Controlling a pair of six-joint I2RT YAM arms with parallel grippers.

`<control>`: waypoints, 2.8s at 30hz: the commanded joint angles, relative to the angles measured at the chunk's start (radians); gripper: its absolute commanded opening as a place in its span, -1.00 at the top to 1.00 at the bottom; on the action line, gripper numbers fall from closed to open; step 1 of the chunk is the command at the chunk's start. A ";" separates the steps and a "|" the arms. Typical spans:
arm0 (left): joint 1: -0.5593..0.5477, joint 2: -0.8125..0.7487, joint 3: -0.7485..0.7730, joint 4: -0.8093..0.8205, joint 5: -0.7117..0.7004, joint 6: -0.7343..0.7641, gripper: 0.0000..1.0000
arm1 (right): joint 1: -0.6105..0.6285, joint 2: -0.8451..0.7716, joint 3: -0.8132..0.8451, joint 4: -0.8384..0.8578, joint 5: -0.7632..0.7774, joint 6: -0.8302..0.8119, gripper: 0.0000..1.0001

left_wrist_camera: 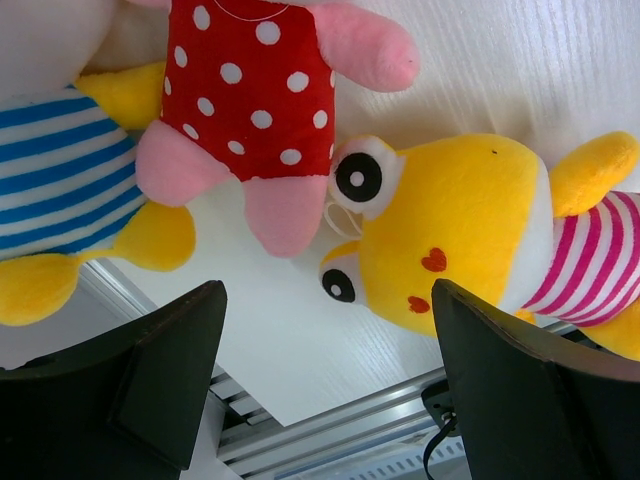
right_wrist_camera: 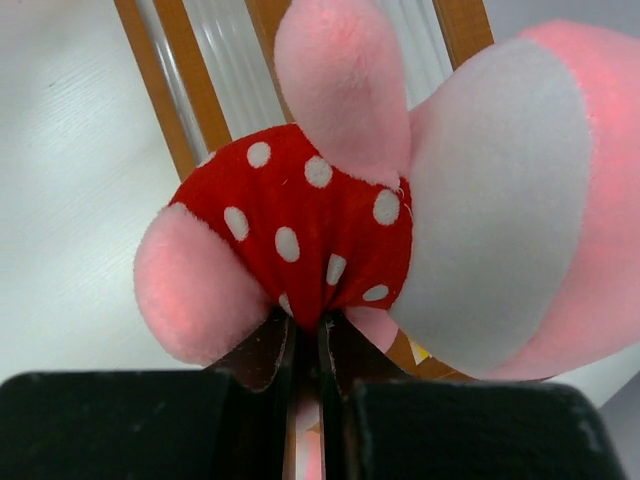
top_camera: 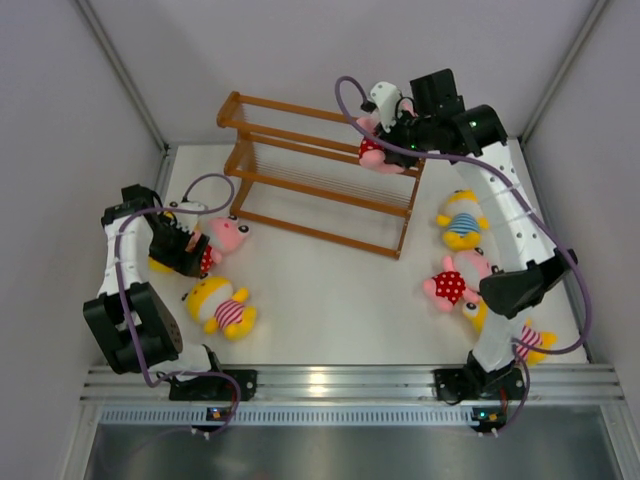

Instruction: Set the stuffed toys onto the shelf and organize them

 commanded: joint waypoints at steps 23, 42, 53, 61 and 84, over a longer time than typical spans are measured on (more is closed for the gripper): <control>-0.004 -0.004 -0.015 -0.019 0.034 0.027 -0.80 | -0.075 -0.198 -0.127 0.228 -0.018 0.131 -0.68; -0.006 0.002 -0.012 -0.020 0.012 0.024 -0.81 | 0.019 -0.696 -0.687 0.271 0.291 0.617 -0.70; -0.006 0.024 0.034 -0.020 0.028 0.004 -0.81 | 0.017 -1.025 -1.320 0.217 0.384 1.022 -0.44; -0.007 0.022 0.014 -0.020 0.019 0.007 -0.81 | 0.056 -0.986 -1.593 0.383 0.370 1.133 -0.38; -0.214 -0.053 -0.015 -0.022 0.142 -0.002 -0.82 | 0.246 -0.751 -1.506 0.424 0.475 1.032 1.00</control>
